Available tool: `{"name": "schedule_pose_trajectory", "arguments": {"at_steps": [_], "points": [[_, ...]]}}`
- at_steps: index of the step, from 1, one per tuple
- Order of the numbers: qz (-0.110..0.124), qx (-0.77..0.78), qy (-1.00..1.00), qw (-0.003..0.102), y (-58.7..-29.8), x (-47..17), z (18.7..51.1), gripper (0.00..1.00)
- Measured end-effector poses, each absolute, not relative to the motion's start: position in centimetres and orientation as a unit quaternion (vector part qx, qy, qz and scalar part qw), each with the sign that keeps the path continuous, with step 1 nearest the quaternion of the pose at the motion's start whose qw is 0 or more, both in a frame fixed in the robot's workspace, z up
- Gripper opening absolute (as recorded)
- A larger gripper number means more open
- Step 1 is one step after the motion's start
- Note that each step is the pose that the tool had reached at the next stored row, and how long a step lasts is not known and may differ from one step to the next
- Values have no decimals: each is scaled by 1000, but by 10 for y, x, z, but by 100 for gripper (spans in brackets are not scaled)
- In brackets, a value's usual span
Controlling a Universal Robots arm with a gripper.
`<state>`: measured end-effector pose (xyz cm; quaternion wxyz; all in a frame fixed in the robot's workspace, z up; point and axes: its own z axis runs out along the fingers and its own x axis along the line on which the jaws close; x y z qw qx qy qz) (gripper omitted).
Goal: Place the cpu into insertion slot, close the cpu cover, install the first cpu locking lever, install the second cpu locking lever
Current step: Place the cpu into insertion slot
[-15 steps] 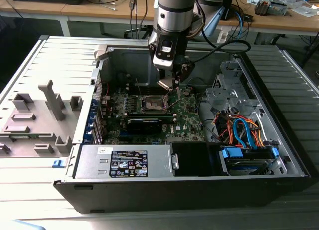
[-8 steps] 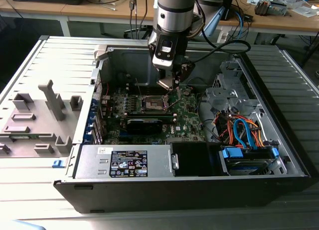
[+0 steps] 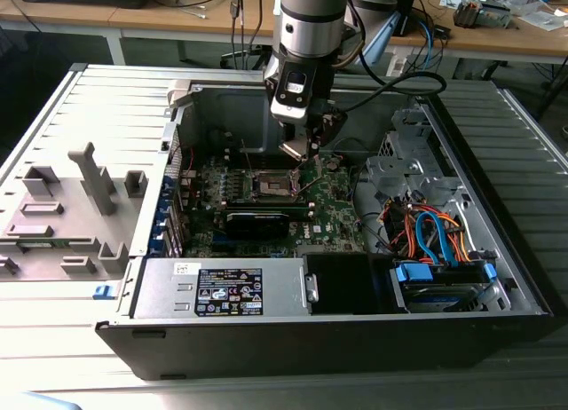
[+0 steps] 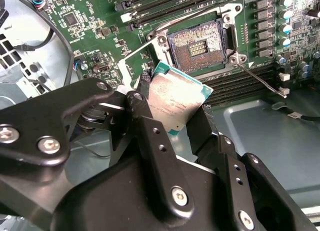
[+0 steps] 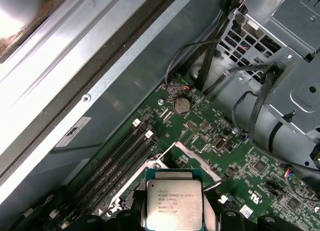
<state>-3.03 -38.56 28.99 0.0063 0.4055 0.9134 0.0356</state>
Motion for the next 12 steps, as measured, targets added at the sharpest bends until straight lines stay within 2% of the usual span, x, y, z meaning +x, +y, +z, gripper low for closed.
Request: {"name": "schedule_pose_trajectory", "arguments": {"at_steps": [12], "points": [[36, 412, 910, 7, -386, -30, 290, 54]]}}
